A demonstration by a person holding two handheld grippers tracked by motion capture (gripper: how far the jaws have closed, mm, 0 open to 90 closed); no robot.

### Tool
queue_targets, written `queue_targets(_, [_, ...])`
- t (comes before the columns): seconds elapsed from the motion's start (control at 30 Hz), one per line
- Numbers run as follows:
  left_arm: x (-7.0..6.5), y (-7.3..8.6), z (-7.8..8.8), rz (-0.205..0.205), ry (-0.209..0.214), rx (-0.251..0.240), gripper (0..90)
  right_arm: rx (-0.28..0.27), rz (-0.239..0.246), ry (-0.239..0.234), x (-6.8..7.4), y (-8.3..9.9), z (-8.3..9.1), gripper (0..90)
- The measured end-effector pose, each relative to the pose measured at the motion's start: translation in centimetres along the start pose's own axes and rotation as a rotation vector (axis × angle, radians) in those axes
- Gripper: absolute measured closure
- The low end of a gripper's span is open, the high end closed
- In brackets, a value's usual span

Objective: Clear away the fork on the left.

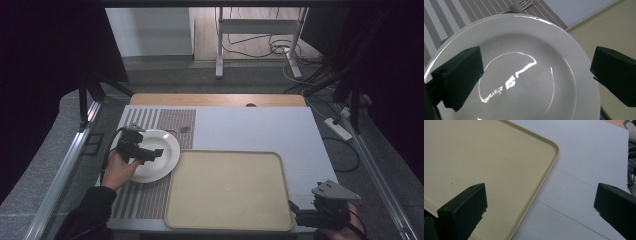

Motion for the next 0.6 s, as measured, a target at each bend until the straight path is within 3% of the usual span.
queue_targets(0.6, [1.2, -2.7, -3.4, -0.014, -0.012, 0.02, 0.0, 0.005, 0.005, -0.004, 0.0, 0.0, -0.1, 0.0])
Point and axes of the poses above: each handheld gripper's, and its own axes: z roughly backward along the jaws, y roughly out of its underside, x roughly to its left, the point moved 4 cm from there along -z, roughly forward along the jaws, and after that the axes turned 8 degrees about -y, right-handed, at the moved point
